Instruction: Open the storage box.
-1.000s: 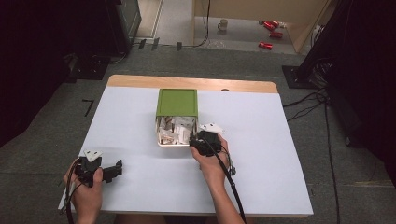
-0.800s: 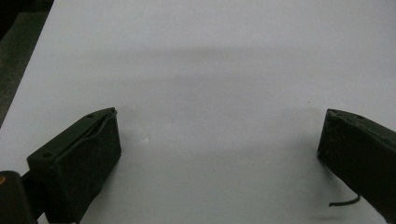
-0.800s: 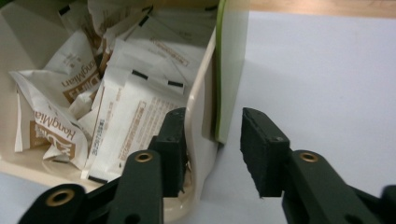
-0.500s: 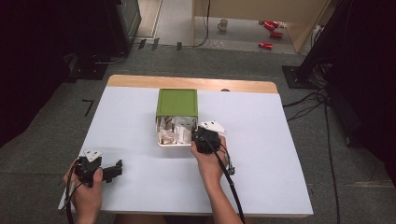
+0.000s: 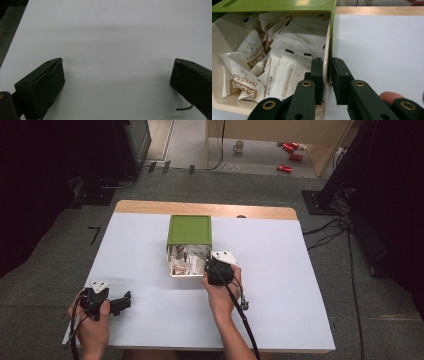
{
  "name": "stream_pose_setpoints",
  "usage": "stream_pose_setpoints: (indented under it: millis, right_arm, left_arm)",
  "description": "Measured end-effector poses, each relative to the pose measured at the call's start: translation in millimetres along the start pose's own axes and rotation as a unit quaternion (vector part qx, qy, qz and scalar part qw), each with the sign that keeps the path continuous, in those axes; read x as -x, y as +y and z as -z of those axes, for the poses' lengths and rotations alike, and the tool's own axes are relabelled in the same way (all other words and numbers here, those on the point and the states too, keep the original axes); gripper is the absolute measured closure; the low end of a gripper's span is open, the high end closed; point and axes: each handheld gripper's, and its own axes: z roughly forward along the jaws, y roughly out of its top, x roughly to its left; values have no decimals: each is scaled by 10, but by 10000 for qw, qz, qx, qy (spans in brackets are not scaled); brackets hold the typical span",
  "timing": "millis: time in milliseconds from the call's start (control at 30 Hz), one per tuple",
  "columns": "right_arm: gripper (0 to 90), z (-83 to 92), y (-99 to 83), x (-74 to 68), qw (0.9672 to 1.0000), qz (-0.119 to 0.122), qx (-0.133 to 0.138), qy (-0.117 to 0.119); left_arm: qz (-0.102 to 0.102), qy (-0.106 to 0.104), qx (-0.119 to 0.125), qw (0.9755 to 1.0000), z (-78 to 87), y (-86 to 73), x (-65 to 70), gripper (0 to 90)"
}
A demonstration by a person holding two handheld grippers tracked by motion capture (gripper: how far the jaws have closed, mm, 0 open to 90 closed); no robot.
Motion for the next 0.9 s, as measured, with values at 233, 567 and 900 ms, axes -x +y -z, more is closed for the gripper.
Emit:
stream_pose_setpoints:
  millis: [233,567,900]
  right_arm:
    - [820,21,4,-12,10000,-55,-36,-36]
    - [854,76,-11,-39,9999,-79,-105,-23]
    - [857,168,-75,-56,9998,-164,-89,-20]
  left_arm:
    - [-2,1,-1,10000,0,0,0,0]
    - [6,2,4,10000,0,0,1,0]
    - [2,2,3,10000,-1,0,0,0]
